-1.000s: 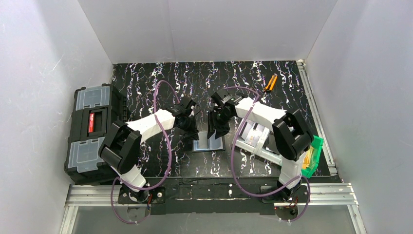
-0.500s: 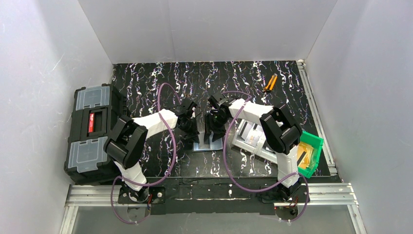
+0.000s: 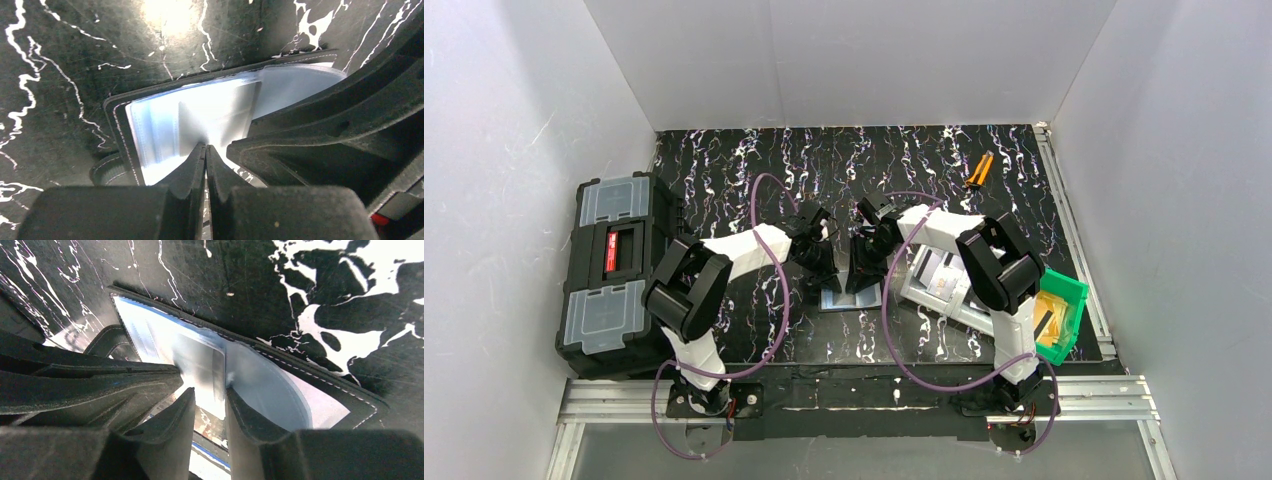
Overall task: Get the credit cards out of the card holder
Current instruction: Remove the credit card from the card holder.
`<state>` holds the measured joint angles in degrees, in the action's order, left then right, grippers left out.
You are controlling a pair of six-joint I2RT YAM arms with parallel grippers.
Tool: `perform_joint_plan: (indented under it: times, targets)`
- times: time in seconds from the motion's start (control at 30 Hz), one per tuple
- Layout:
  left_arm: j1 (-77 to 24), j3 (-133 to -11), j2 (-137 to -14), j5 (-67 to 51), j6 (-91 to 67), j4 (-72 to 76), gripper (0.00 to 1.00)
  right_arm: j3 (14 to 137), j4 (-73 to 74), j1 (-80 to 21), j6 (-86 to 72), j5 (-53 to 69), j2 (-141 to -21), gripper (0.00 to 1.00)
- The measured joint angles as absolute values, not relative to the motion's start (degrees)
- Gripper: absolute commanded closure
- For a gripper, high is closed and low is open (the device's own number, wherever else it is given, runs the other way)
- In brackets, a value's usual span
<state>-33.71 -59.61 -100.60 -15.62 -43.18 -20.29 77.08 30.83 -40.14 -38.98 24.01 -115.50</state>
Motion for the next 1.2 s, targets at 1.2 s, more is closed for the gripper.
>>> perform_joint_plan:
  times: [1.2]
  targets:
    - [-32.1, -59.5, -97.0, -14.2, -39.0, -24.0, 0.83, 78.9, 34.0, -37.5, -40.3, 28.5, -119.3, 0.96]
